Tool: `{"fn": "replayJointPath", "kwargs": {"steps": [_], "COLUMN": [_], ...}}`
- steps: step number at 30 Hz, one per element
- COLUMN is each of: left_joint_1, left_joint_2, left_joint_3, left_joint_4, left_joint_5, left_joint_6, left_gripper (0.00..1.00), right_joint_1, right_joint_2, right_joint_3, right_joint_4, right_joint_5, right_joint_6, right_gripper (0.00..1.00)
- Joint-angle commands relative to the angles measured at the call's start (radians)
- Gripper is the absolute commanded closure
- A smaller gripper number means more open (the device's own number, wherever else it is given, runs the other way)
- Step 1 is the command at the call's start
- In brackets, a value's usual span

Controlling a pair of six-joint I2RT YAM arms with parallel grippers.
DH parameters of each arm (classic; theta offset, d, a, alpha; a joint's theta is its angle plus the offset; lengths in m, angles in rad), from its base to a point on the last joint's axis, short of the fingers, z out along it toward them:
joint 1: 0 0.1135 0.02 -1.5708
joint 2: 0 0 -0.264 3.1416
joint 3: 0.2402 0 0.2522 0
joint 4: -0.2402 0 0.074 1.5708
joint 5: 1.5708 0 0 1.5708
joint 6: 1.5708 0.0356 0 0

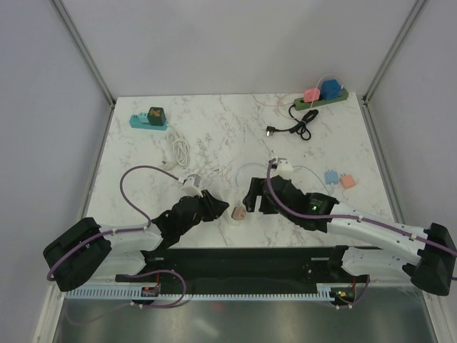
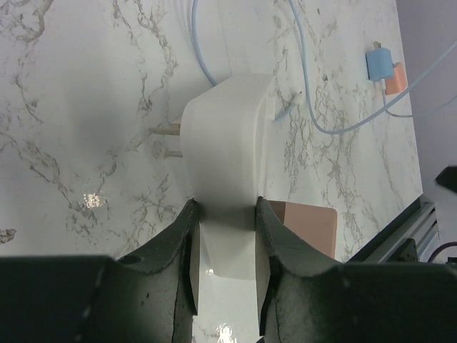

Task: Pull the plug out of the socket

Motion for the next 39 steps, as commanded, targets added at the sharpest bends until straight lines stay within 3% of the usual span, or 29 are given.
{"fn": "replayJointPath", "kwargs": {"steps": [1, 5, 10, 18, 31, 34, 39], "left_joint_1": [0.002, 0.002, 0.002, 0.002, 0.002, 0.002, 0.002], "left_joint_2": [0.015, 0.001, -0.011, -0.013, -0.023, -0.025, -0.042], "left_joint_3": [-0.009, -0.017, -0.026, -0.026, -0.034, -0.035, -0.045], "left_joint_4": [-0.152, -0.157, -0.158, -0.160, -0.160, -0.158, -0.143], "left_joint_5": [-0.058, -0.061, -0.067, -0.067, -0.069, -0.069, -0.061], "left_joint_6": [0.064, 0.059, 0.050, 0.053, 0.053, 0.053, 0.065], "left_gripper": [0.98, 0.98, 0.98, 0.98, 0.98, 0.98, 0.98], "right_joint_1": [0.106, 0.143, 0.148, 0.148, 0.135, 0.132, 0.123], "right_joint_2": [0.054, 0.132, 0.103, 0.133, 0.256, 0.291, 0.333], "right_joint_3": [-0.020, -0.059, -0.159, -0.185, -0.216, -0.218, -0.213], "right_joint_4": [0.060, 0.138, 0.277, 0.334, 0.475, 0.510, 0.524], "right_joint_5": [0.127, 0.093, 0.084, 0.085, 0.016, 0.001, -0.034], "right_joint_6": [0.128, 0.202, 0.282, 0.352, 0.402, 0.411, 0.423], "right_gripper": [0.12, 0.12, 0.14, 0.27, 0.31, 0.36, 0.53]}}
